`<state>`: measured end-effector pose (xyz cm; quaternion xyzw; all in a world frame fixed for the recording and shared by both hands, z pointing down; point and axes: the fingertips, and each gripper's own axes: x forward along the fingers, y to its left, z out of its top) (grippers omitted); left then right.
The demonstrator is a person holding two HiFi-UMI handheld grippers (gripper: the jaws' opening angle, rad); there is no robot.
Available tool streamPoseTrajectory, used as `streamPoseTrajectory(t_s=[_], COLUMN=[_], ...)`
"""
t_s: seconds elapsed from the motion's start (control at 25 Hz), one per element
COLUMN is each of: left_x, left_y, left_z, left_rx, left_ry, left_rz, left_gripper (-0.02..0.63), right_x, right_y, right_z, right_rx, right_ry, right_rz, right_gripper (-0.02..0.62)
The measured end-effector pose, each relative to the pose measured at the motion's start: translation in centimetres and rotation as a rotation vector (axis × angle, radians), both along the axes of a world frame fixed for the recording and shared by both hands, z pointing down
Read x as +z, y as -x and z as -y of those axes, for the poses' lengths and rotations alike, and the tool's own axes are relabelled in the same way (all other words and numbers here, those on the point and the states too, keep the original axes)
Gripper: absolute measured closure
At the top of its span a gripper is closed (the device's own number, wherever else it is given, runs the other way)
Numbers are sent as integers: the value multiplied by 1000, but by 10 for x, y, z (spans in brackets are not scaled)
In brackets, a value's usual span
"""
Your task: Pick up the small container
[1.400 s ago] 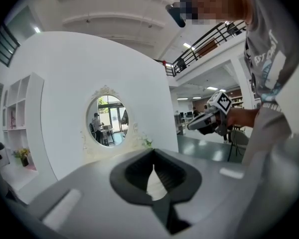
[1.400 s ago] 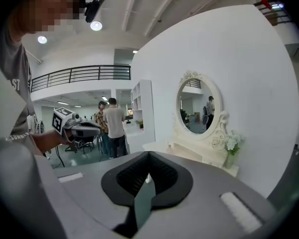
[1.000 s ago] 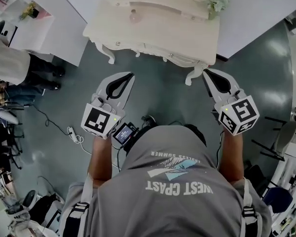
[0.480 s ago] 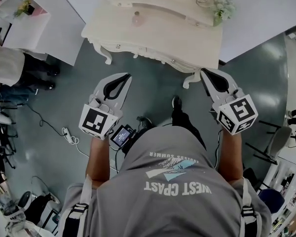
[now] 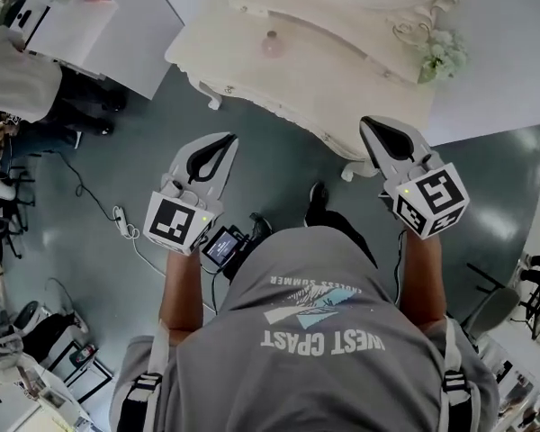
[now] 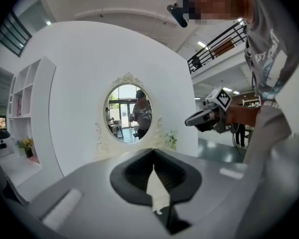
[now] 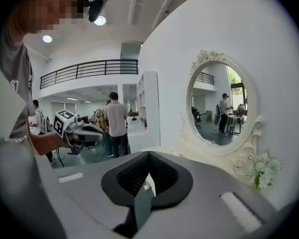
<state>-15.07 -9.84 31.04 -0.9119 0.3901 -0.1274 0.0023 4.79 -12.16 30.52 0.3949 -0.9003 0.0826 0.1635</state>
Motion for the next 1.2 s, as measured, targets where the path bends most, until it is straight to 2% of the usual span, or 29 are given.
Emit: streamPoseTrajectory(t_s=[0.36, 0.56, 0.84, 1.0, 1.2], left_x=[1, 1, 10, 33, 52], left_y=[-45, -60, -61, -60, -49], left_z=[47, 62, 99, 144, 174], left_rx=[-145, -171, -148, -101, -48], left_ry=[15, 30, 42, 61, 67], left_rz=[36, 66, 63, 41, 79], left_gripper=[603, 603, 603, 603, 603], right_x=[5, 7, 18, 37, 41], right_y=[-32, -38, -39, -44, -39], right_z=[75, 95, 114, 143, 151], right_rx=[-163, -214, -200, -138, -59], right_ry=[1, 7, 39, 67, 90], right_rz=[40, 55, 48, 22, 13], right_gripper=[594, 594, 594, 594, 594])
